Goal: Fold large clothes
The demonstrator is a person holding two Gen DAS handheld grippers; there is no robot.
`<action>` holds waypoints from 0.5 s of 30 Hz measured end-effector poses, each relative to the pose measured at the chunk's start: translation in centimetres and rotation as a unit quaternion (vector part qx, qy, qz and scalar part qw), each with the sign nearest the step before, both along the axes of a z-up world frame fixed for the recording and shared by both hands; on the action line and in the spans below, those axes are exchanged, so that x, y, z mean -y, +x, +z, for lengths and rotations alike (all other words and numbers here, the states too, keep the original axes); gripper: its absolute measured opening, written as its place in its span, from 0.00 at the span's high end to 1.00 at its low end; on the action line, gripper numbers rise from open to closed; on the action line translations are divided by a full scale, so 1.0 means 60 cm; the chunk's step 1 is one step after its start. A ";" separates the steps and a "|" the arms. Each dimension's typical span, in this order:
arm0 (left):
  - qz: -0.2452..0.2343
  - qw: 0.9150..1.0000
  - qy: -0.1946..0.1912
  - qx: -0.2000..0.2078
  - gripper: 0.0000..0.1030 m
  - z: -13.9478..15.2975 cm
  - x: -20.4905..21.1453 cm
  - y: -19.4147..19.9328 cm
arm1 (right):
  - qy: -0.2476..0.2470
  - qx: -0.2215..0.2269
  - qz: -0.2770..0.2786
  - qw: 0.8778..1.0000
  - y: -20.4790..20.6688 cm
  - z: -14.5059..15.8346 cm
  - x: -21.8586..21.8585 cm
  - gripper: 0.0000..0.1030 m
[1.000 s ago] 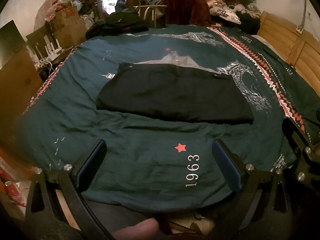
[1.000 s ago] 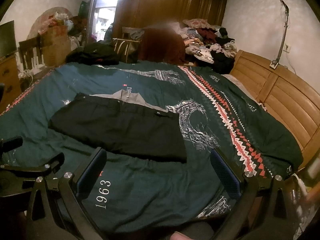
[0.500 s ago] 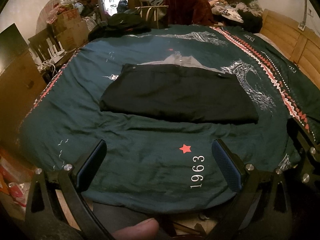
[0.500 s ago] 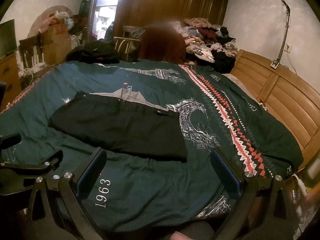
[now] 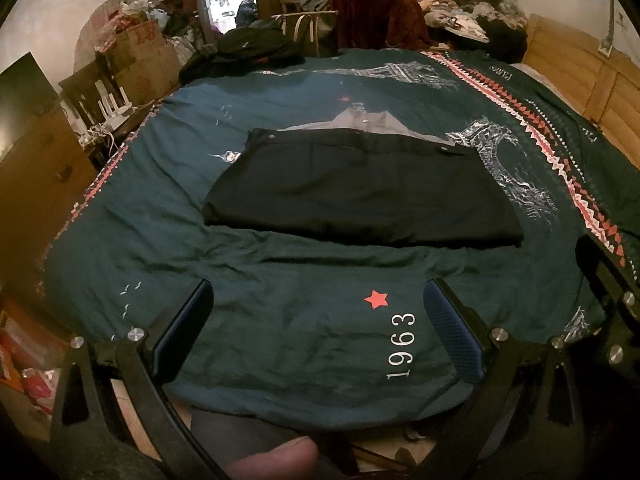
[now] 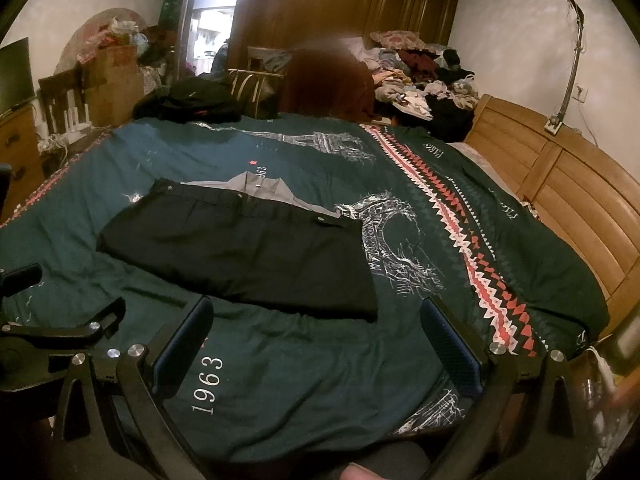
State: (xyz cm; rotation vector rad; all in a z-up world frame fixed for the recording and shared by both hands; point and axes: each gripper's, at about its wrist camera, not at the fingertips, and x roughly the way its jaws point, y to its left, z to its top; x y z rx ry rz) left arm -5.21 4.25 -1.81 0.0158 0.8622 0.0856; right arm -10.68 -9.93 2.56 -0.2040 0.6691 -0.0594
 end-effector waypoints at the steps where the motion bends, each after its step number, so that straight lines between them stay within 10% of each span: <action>1: 0.001 1.000 0.003 0.002 0.00 0.000 0.001 0.000 | 0.000 0.000 0.000 1.000 0.000 0.000 0.000 0.00; 15: 0.001 1.000 0.009 0.005 0.00 0.001 0.002 0.002 | 0.002 -0.003 0.000 1.000 0.004 -0.005 0.000 0.00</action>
